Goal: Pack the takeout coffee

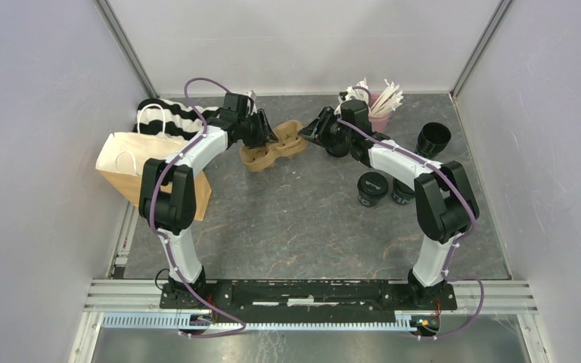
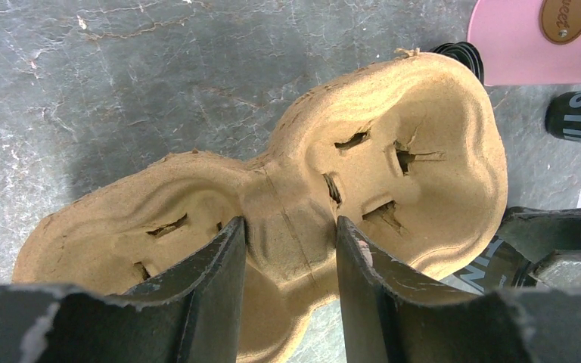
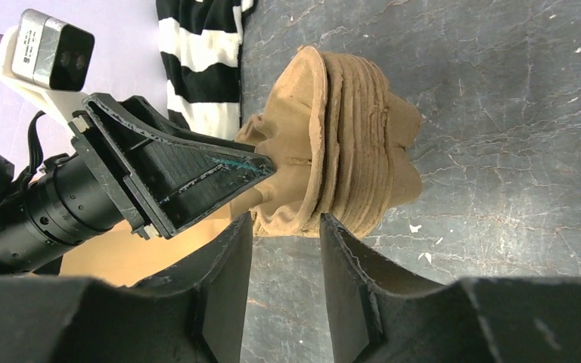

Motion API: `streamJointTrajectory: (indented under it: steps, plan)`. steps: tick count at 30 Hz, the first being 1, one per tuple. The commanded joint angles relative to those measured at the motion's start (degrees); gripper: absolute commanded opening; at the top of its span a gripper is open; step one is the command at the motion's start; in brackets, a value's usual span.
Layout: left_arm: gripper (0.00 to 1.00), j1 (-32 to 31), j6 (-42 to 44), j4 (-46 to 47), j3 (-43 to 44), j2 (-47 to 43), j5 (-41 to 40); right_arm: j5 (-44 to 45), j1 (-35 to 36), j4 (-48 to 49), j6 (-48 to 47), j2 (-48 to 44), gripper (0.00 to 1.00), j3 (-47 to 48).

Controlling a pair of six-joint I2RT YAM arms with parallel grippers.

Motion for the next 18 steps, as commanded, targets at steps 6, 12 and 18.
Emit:
streamJointTrajectory:
  steps: [6,12,18]
  plan:
    - [0.27,-0.2,0.7,3.9,0.5,-3.0,2.4,-1.5,-0.1,4.0,1.2,0.6,0.41,1.3]
    - [0.27,-0.4,0.7,4.1,0.5,-3.0,2.7,-1.5,-0.3,4.3,1.5,1.0,0.41,0.7]
    - [0.26,-0.7,0.7,4.4,0.1,-3.4,3.0,-1.2,-0.2,5.9,3.9,2.2,0.42,0.4]
